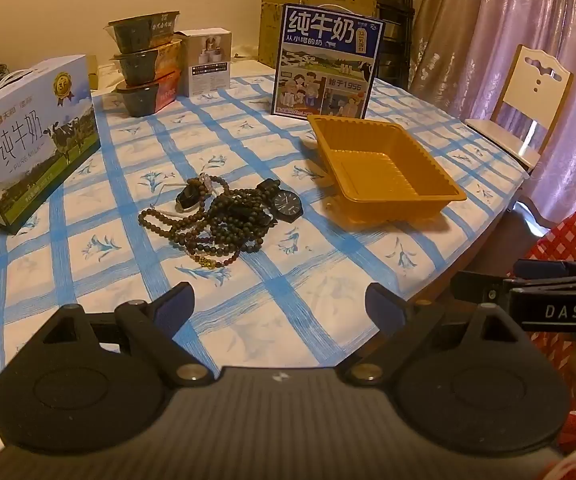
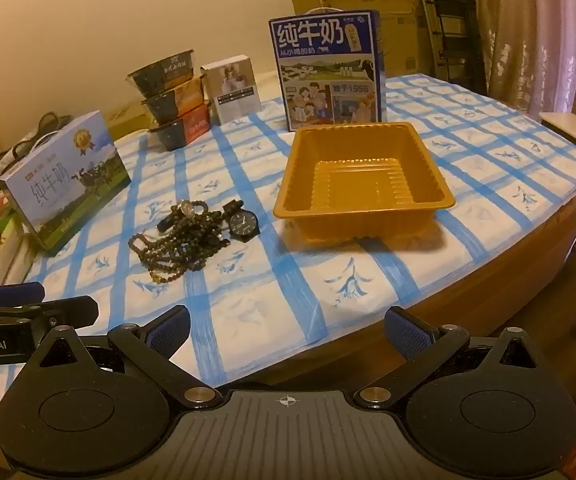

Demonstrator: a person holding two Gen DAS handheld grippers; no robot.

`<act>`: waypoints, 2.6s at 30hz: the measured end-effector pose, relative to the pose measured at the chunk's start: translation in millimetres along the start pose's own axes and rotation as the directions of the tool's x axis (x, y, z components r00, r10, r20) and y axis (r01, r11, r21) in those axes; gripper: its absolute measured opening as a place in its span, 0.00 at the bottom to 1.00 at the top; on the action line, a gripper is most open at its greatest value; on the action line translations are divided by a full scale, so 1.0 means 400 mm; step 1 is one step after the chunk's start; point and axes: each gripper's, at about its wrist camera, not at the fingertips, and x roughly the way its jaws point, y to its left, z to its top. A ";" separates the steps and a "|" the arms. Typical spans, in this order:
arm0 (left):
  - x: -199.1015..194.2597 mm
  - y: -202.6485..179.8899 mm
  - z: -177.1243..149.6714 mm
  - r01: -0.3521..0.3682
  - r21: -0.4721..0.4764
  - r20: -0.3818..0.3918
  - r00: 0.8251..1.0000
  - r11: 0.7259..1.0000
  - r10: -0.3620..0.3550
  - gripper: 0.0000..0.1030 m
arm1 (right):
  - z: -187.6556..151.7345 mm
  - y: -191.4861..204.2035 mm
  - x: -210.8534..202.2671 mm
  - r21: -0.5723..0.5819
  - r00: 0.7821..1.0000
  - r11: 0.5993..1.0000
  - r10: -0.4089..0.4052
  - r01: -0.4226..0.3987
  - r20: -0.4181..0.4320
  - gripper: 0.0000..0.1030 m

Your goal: Organize jewelry

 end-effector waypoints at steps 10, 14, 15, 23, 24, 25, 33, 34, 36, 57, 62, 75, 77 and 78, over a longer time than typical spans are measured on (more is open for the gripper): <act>0.001 0.000 0.000 0.001 -0.004 0.000 1.000 1.000 -0.001 0.89 | 0.003 -0.002 -0.003 -0.003 1.000 1.000 0.000 0.000 0.002 1.00; 0.000 0.001 0.000 0.002 -0.004 0.000 1.000 1.000 -0.002 0.89 | 0.004 -0.003 -0.002 -0.002 1.000 1.000 0.001 -0.001 0.003 1.00; 0.000 0.001 0.000 0.002 -0.003 0.000 1.000 1.000 -0.002 0.89 | 0.004 -0.003 -0.002 -0.001 1.000 1.000 0.002 -0.002 0.003 1.00; 0.000 0.001 0.000 0.002 -0.003 0.002 1.000 1.000 -0.002 0.89 | -0.003 0.004 -0.001 -0.003 1.000 1.000 0.000 0.000 0.005 1.00; 0.000 0.001 0.000 0.002 -0.004 0.002 1.000 1.000 -0.002 0.89 | -0.005 0.007 0.001 -0.003 1.000 1.000 0.001 -0.001 0.006 1.00; 0.000 0.000 0.000 0.001 -0.004 0.002 1.000 1.000 -0.001 0.89 | 0.007 -0.005 -0.007 -0.003 1.000 1.000 0.001 -0.001 0.006 1.00; 0.000 0.000 0.000 0.002 -0.003 0.003 1.000 1.000 -0.002 0.89 | 0.005 -0.001 -0.004 -0.002 1.000 1.000 0.001 -0.001 0.007 1.00; 0.000 0.001 0.000 0.002 -0.003 0.003 1.000 1.000 -0.002 0.89 | 0.007 -0.003 -0.005 -0.002 1.000 1.000 0.002 -0.002 0.007 1.00; 0.000 0.001 0.000 0.002 -0.003 0.004 1.000 1.000 -0.002 0.89 | 0.007 -0.002 -0.005 -0.002 1.000 1.000 0.001 -0.001 0.006 1.00; 0.000 0.001 0.000 0.003 -0.004 0.006 1.000 1.000 -0.003 0.89 | 0.012 0.001 -0.009 -0.001 1.000 1.000 0.003 -0.003 0.009 1.00; 0.000 0.001 0.000 0.003 -0.003 0.006 1.000 1.000 -0.003 0.89 | 0.010 0.001 -0.008 -0.001 1.000 1.000 0.002 -0.002 0.009 1.00; 0.000 0.001 0.000 0.003 -0.004 0.007 1.000 1.000 -0.003 0.89 | 0.014 0.006 -0.009 -0.001 1.000 1.000 0.005 -0.005 0.011 1.00; 0.000 0.001 0.000 0.003 -0.003 0.007 1.000 1.000 -0.003 0.89 | 0.012 0.006 -0.008 -0.001 1.000 1.000 0.004 -0.004 0.011 1.00; 0.000 0.001 0.000 0.003 -0.004 0.007 1.000 1.000 -0.003 0.89 | 0.013 0.006 -0.008 -0.001 1.000 1.000 0.004 -0.004 0.011 1.00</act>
